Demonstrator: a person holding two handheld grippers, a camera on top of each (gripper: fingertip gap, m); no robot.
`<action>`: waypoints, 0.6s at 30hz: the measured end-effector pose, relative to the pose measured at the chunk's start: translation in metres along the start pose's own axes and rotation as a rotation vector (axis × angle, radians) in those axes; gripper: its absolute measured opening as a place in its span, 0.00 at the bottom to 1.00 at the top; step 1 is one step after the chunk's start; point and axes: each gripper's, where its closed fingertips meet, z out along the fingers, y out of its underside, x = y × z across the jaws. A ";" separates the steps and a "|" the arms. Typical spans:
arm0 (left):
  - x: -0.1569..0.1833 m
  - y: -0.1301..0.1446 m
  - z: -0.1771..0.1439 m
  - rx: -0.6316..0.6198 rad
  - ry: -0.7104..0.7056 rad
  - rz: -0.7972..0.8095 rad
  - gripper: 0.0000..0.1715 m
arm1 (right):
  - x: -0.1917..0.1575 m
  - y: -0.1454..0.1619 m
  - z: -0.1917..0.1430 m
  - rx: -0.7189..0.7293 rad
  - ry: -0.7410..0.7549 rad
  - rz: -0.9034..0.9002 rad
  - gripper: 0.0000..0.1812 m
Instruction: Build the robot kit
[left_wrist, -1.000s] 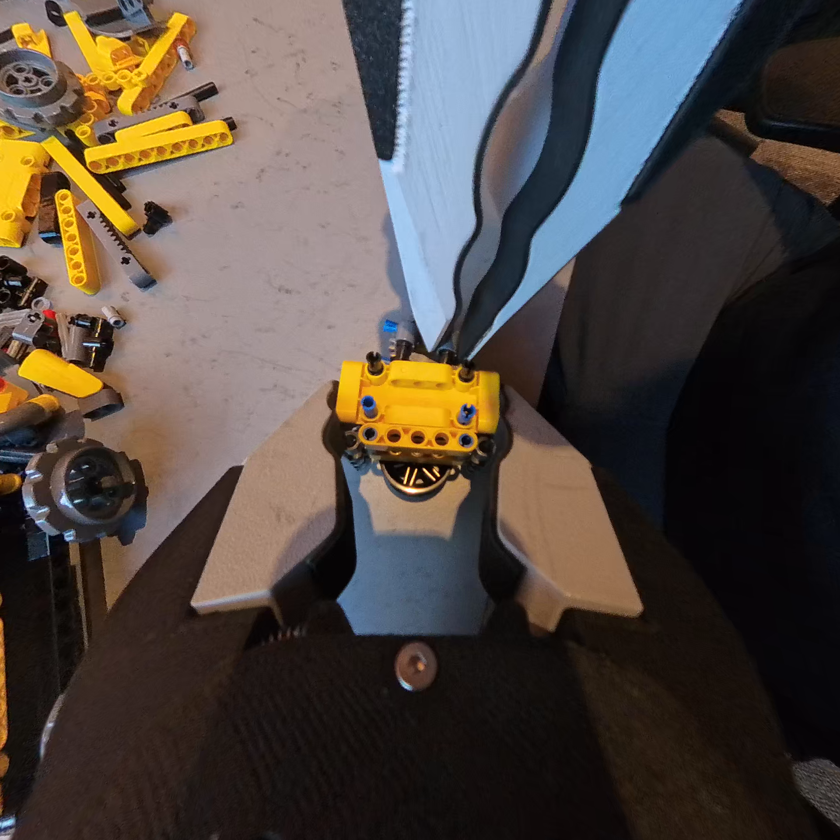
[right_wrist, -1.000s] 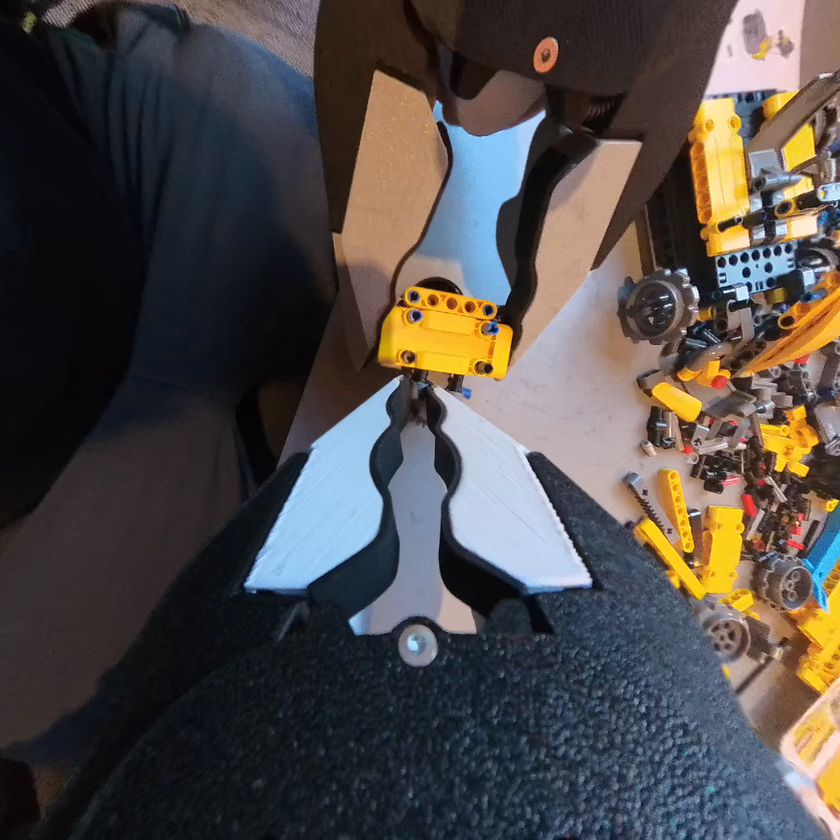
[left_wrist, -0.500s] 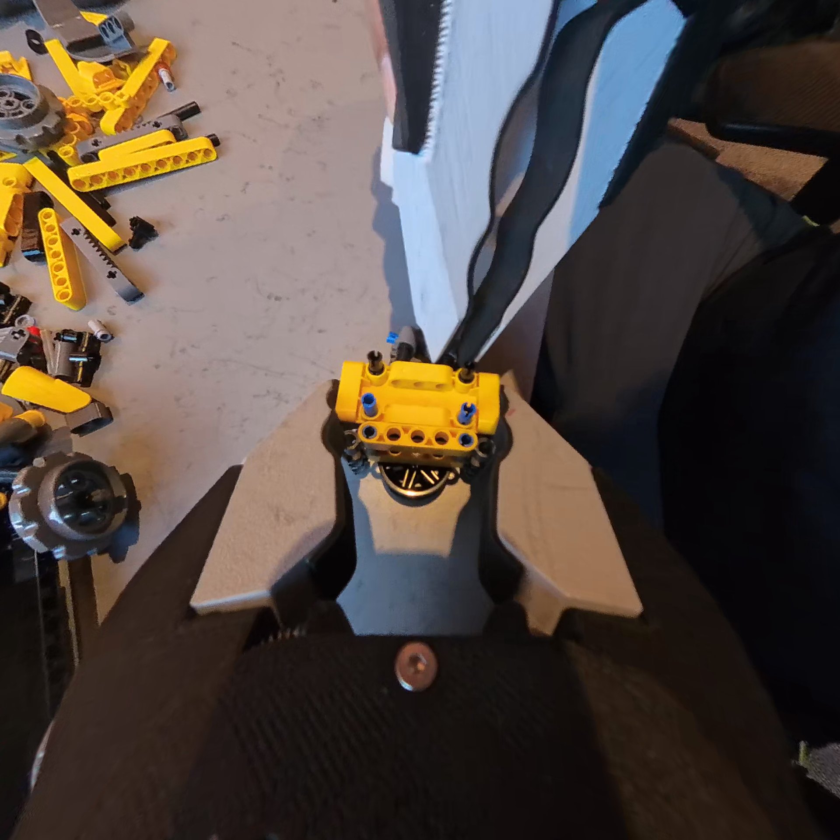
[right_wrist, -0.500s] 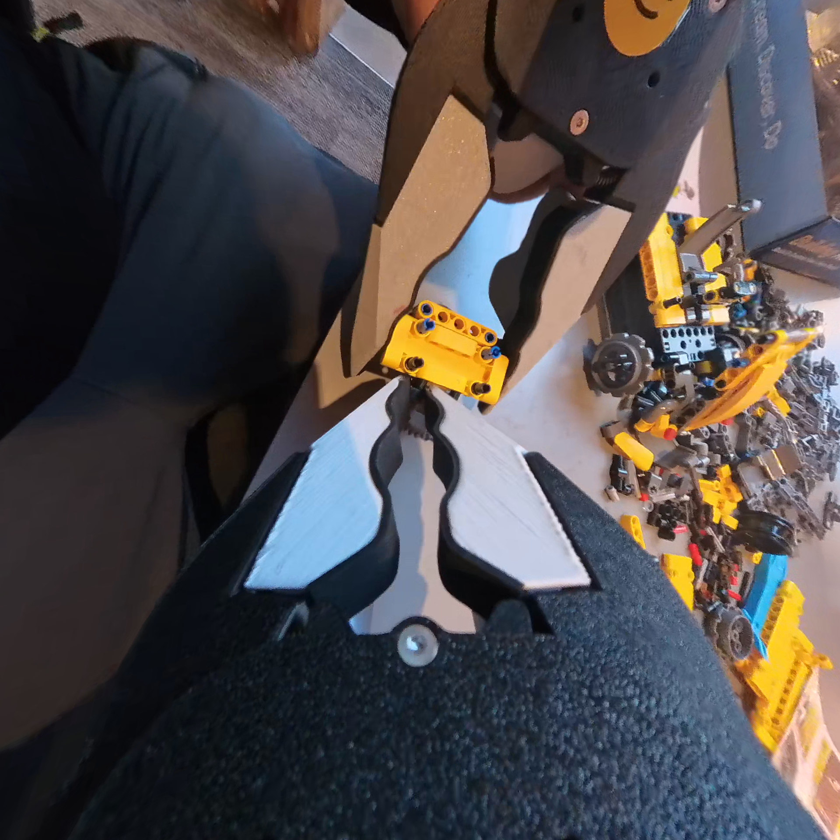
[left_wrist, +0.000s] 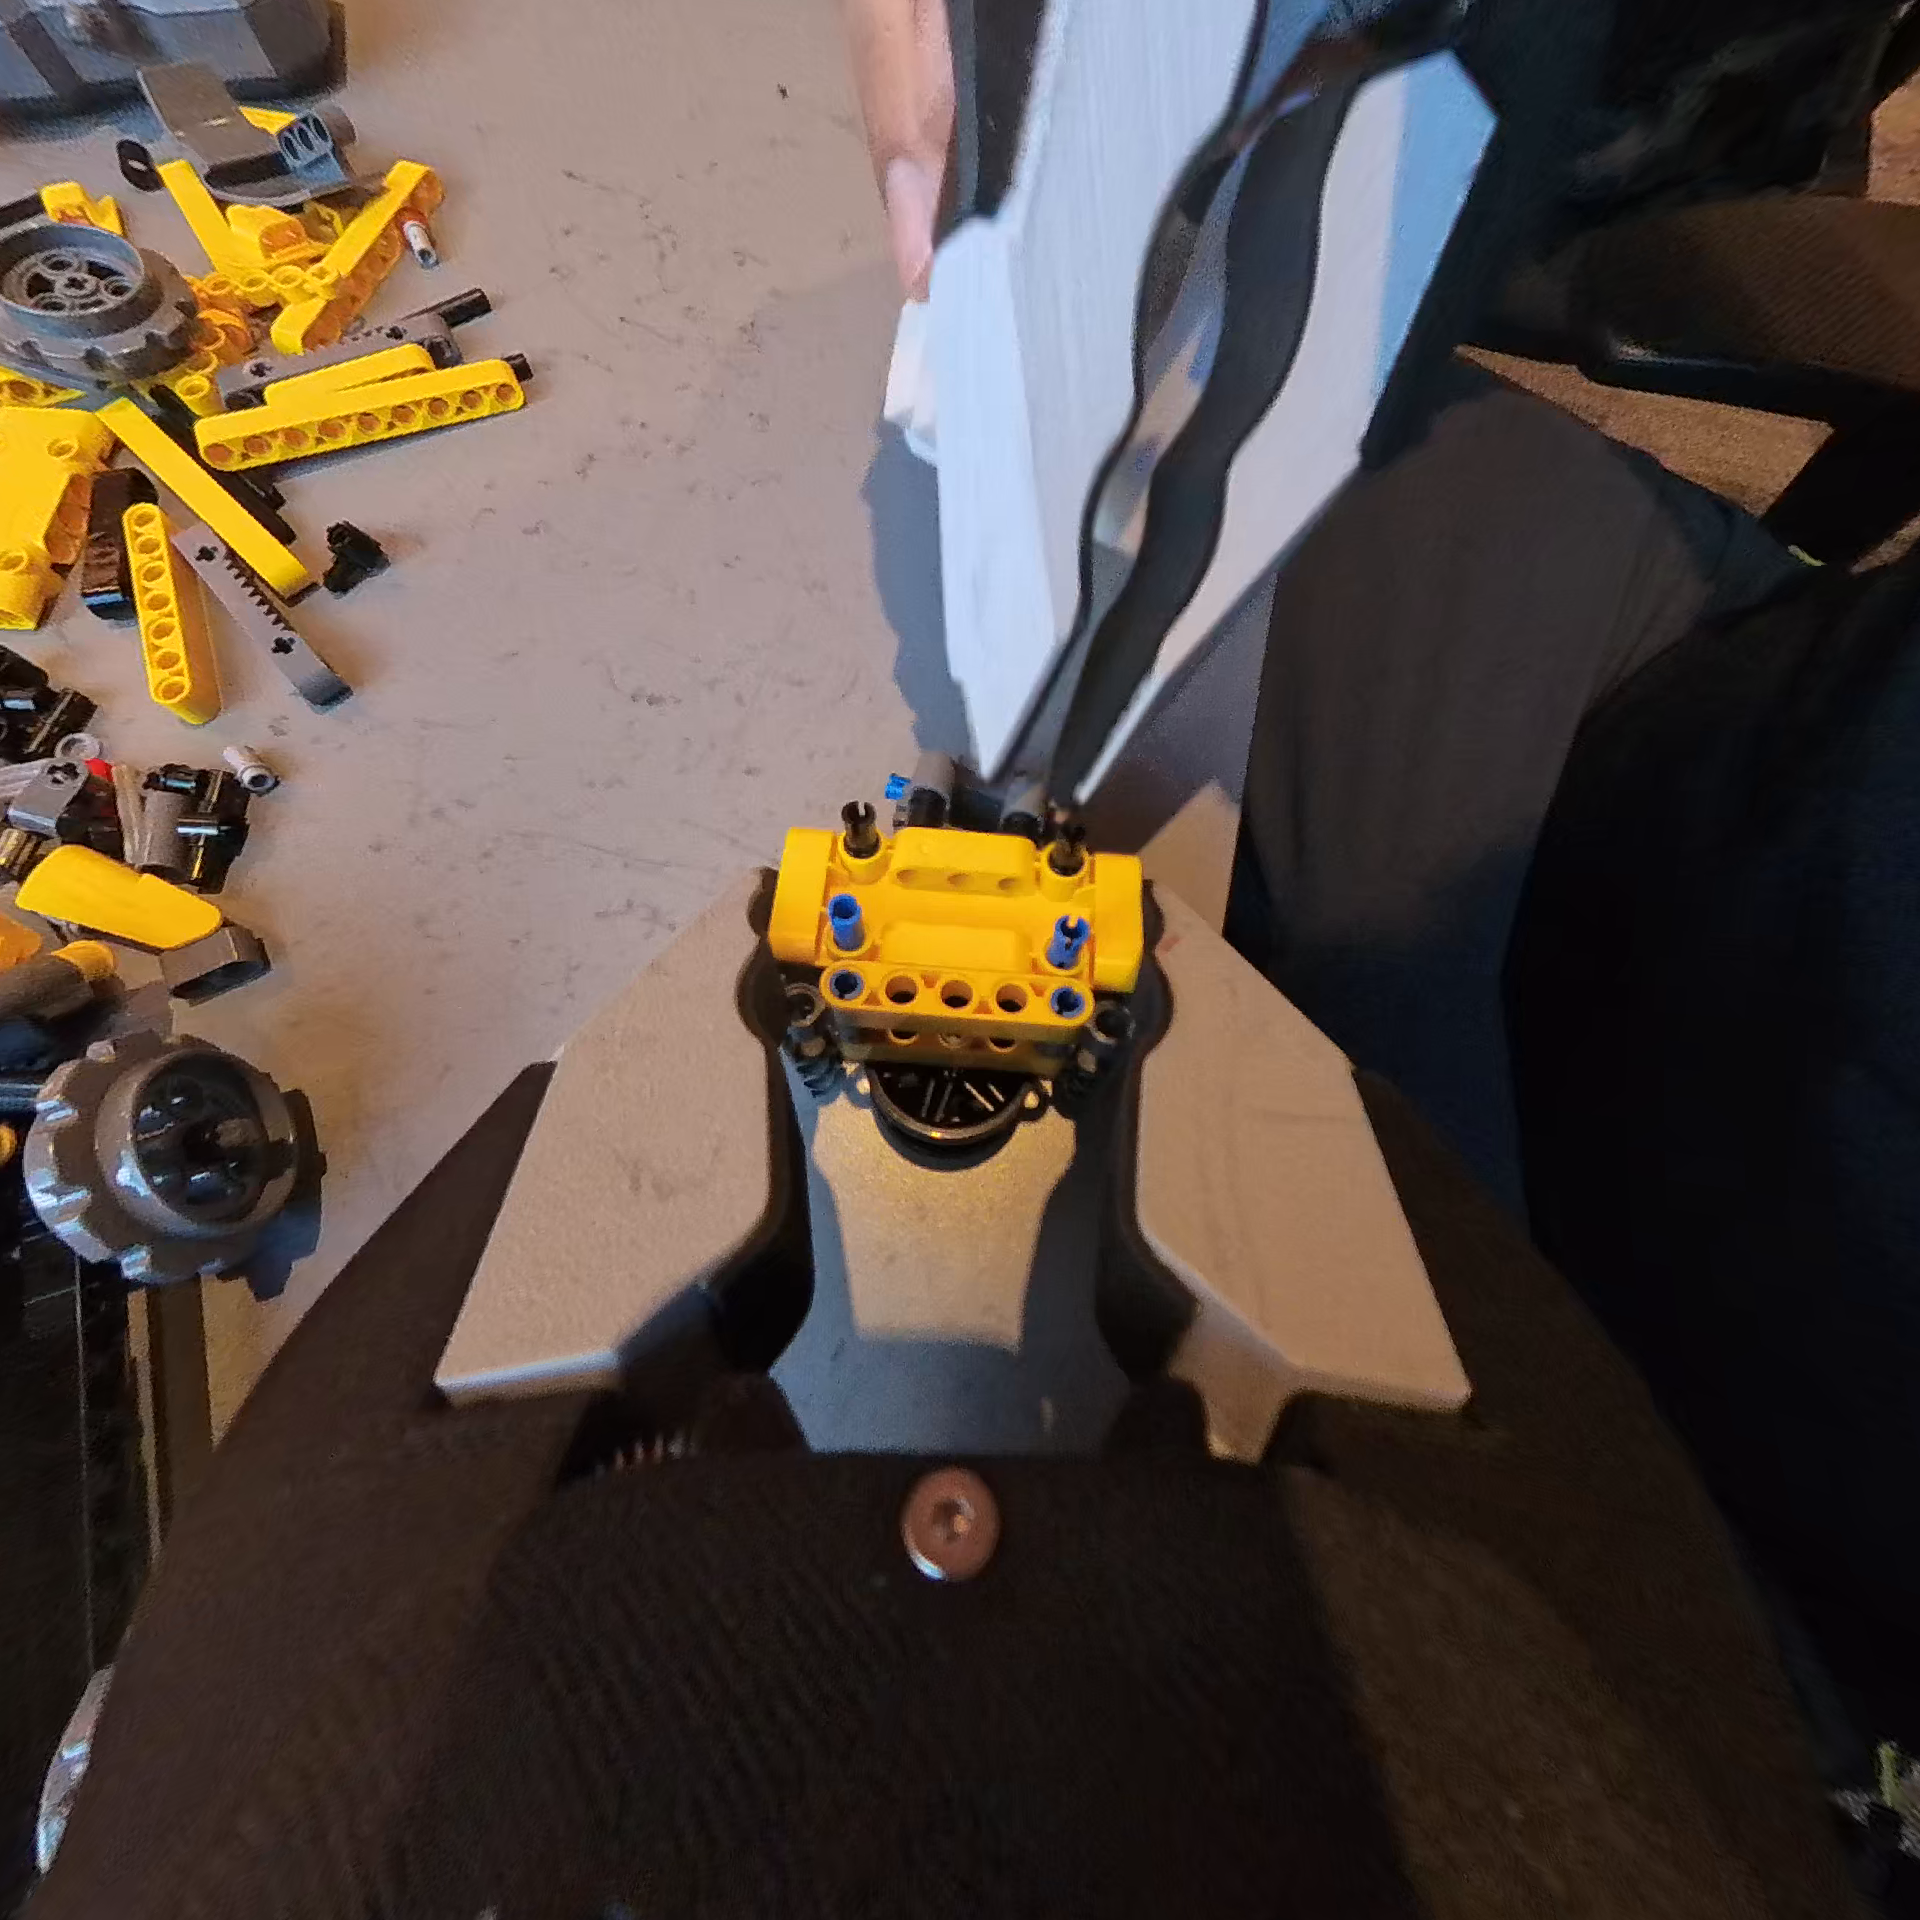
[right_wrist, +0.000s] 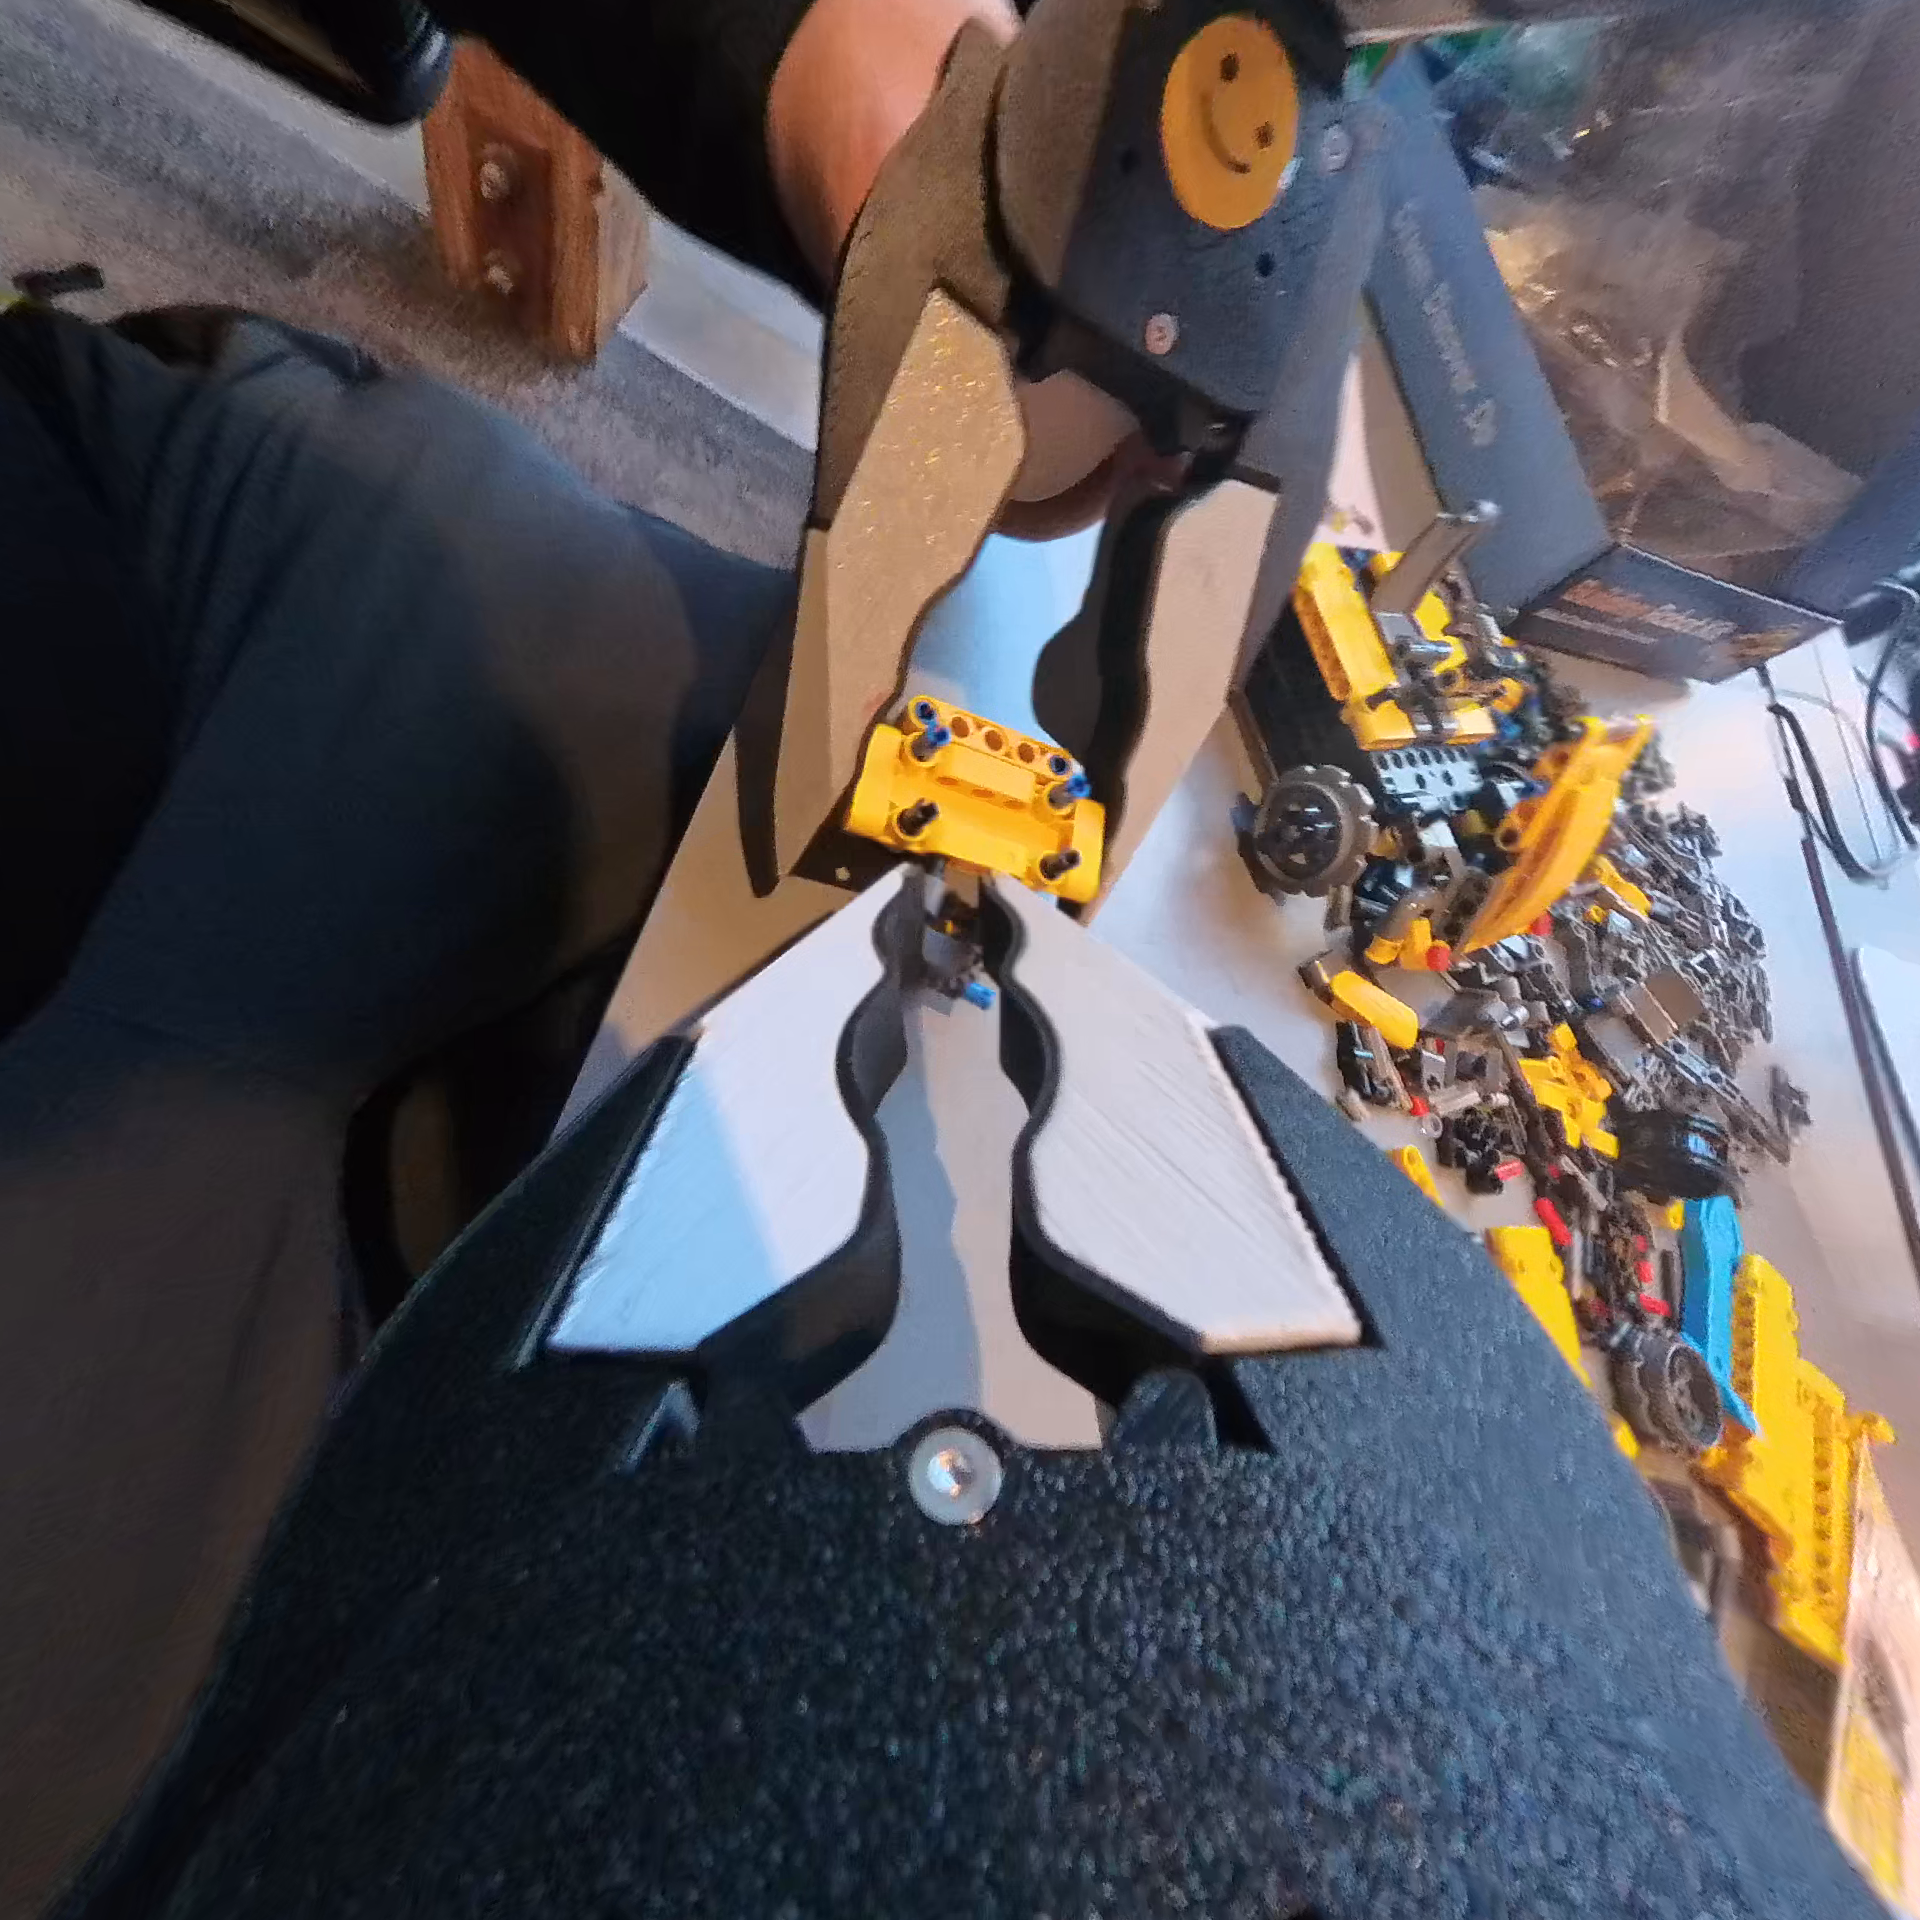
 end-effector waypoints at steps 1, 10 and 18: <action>0.000 0.000 0.000 0.006 0.000 -0.003 0.38 | 0.004 -0.001 -0.004 0.024 0.016 0.031 0.07; 0.000 -0.001 -0.003 0.047 0.027 -0.014 0.38 | 0.012 0.015 -0.008 0.089 -0.097 0.422 0.12; 0.000 -0.001 -0.004 0.050 0.032 -0.013 0.38 | 0.009 0.013 0.002 0.109 -0.177 0.448 0.04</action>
